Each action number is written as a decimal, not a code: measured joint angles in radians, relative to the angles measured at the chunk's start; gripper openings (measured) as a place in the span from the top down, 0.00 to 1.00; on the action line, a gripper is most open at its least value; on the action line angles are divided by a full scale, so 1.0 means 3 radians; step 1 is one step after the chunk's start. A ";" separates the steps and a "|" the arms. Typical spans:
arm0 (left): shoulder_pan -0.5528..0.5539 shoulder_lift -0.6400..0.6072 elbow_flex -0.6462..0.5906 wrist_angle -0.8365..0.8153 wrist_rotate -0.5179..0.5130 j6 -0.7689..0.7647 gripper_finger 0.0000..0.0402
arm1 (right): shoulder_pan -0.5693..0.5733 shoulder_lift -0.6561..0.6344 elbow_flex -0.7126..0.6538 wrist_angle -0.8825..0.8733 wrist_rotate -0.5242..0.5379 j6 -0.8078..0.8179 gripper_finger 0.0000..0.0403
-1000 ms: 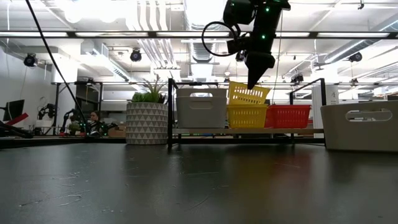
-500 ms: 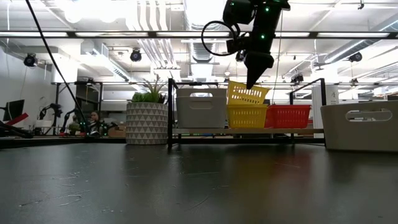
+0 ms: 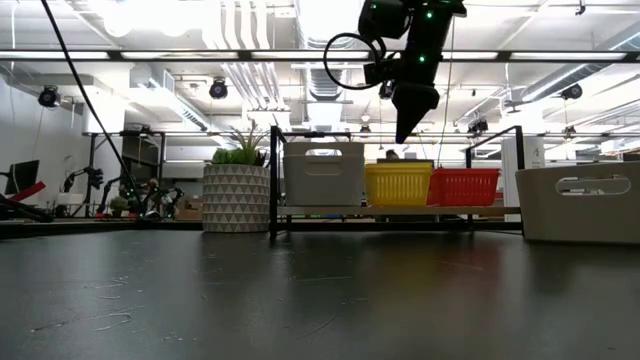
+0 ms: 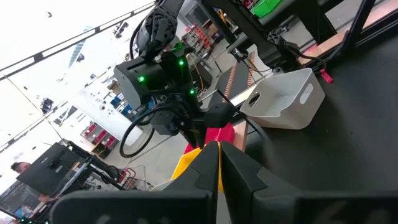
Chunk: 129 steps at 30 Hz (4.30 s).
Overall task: Stack baskets on shelf by color
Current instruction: Stack the gray bin on the gray bin on the shelf
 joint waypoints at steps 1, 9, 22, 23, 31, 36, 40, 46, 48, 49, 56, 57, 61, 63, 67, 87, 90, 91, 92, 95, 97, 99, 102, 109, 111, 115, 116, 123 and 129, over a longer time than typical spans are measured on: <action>0.0000 0.0000 0.0000 0.0001 0.0000 0.0000 1.00 | 0.0000 0.0000 0.0004 -0.0003 0.0000 0.0029 0.79; -0.0001 0.0000 0.0000 0.0000 0.0000 -0.0003 1.00 | 0.0079 0.0000 0.0178 -0.0075 0.0000 0.0270 0.70; -0.0006 0.0000 -0.0001 0.0000 0.0001 -0.0112 1.00 | 0.1128 -0.0025 0.0243 -0.0177 -0.0183 0.1039 0.91; -0.0009 0.0000 -0.0001 0.0000 0.0001 -0.0128 1.00 | 0.1237 -0.0025 0.0243 -0.0176 -0.0182 0.1073 0.93; -0.0029 0.0001 -0.0001 0.0000 0.0061 -0.0409 1.00 | 0.2030 -0.0025 0.0179 -0.0052 0.0143 0.1465 0.98; -0.0043 0.0043 -0.0001 -0.0002 0.0070 -0.0544 1.00 | 0.2412 -0.0027 0.0139 0.0033 0.0223 0.1794 0.98; -0.0047 0.0090 -0.0002 -0.0006 0.0116 -0.0586 1.00 | 0.2721 -0.0027 0.0008 0.0260 0.0570 0.1778 0.98; -0.0046 0.0143 0.0000 0.0004 0.0316 -0.0810 1.00 | 0.2989 -0.0045 -0.0195 0.0281 0.0939 0.1737 0.98; -0.0044 0.0159 0.0000 0.0038 0.0396 -0.0852 1.00 | 0.3022 -0.0080 -0.0301 0.0363 0.1090 0.1719 0.98; -0.0043 0.0164 0.0001 0.0054 0.0443 -0.0902 1.00 | 0.3028 -0.0115 -0.0376 0.0479 0.1145 0.1690 0.98; -0.0043 0.0295 -0.0001 0.0044 0.0575 -0.1351 1.00 | 0.2959 -0.0451 -0.1203 0.1987 0.0950 0.0770 0.98; -0.0043 0.0321 -0.0001 0.0056 0.0575 -0.1411 1.00 | 0.2931 -0.0525 -0.1340 0.2236 0.0852 0.0643 0.98; -0.0043 0.0415 -0.0001 0.0116 0.0579 -0.1593 1.00 | 0.2735 -0.0882 -0.1886 0.3048 0.0537 0.0327 0.98; -0.0046 0.0441 0.0001 0.0117 0.0580 -0.1621 1.00 | 0.2623 -0.1085 -0.2079 0.3192 0.0556 0.0240 0.98; -0.0045 0.0467 0.0017 0.0125 0.0581 -0.1682 1.00 | 0.2351 -0.1544 -0.2196 0.3128 0.0581 0.0533 0.98; -0.0042 0.0465 0.0001 0.0226 0.0580 -0.1648 1.00 | 0.2405 -0.0993 -0.0902 -0.1838 -0.0266 0.4524 0.61; -0.0042 0.0467 0.0000 0.0226 0.0580 -0.1648 1.00 | 0.2385 -0.0856 -0.0909 -0.1630 -0.0387 0.4369 0.58; -0.0042 0.0467 0.0001 0.0226 0.0580 -0.1648 1.00 | 0.2385 -0.0826 -0.0920 -0.1518 -0.0453 0.4299 0.58; -0.0043 0.0467 0.0001 0.0226 0.0580 -0.1650 1.00 | 0.2385 -0.0796 -0.0932 -0.1426 -0.0497 0.4242 0.57; -0.0044 0.0467 0.0007 0.0227 0.0580 -0.1681 1.00 | 0.2385 -0.0704 -0.0956 -0.1328 -0.0521 0.4181 0.56; -0.0050 0.0465 0.0012 0.0231 0.0581 -0.1705 1.00 | 0.2385 -0.0659 -0.0978 -0.1331 -0.0529 0.4144 0.56; -0.0050 0.0465 0.0011 0.0230 0.0580 -0.1701 1.00 | 0.2379 -0.0631 -0.1010 -0.1317 -0.0526 0.4125 0.56; -0.0050 0.0465 0.0009 0.0230 0.0580 -0.1677 1.00 | 0.2360 -0.0628 -0.1110 -0.1260 -0.0510 0.4103 0.56; -0.0050 0.0464 0.0008 0.0229 0.0581 -0.1678 1.00 | 0.2312 -0.0643 -0.1580 -0.0647 -0.0487 0.3970 0.58; -0.0050 0.0465 0.0013 0.0228 0.0580 -0.1678 1.00 | 0.2312 -0.0632 -0.1738 -0.0400 -0.0414 0.3888 0.58; -0.0050 0.0469 0.0048 0.0236 0.0580 -0.1680 1.00 | 0.2311 -0.0631 -0.2007 0.0038 -0.0379 0.3743 0.58; -0.0050 0.0469 0.0051 0.0240 0.0581 -0.1681 1.00 | 0.2312 -0.0632 -0.2044 0.0093 -0.0381 0.3735 0.59; -0.0051 0.0460 0.0092 0.0298 0.0581 -0.1653 1.00 | 0.2312 -0.0631 -0.2049 0.0136 -0.0357 0.3748 0.81; -0.0051 0.0435 0.0066 0.0307 0.0581 -0.1675 1.00 | 0.2324 -0.0635 -0.1865 0.0164 -0.0512 0.3751 0.97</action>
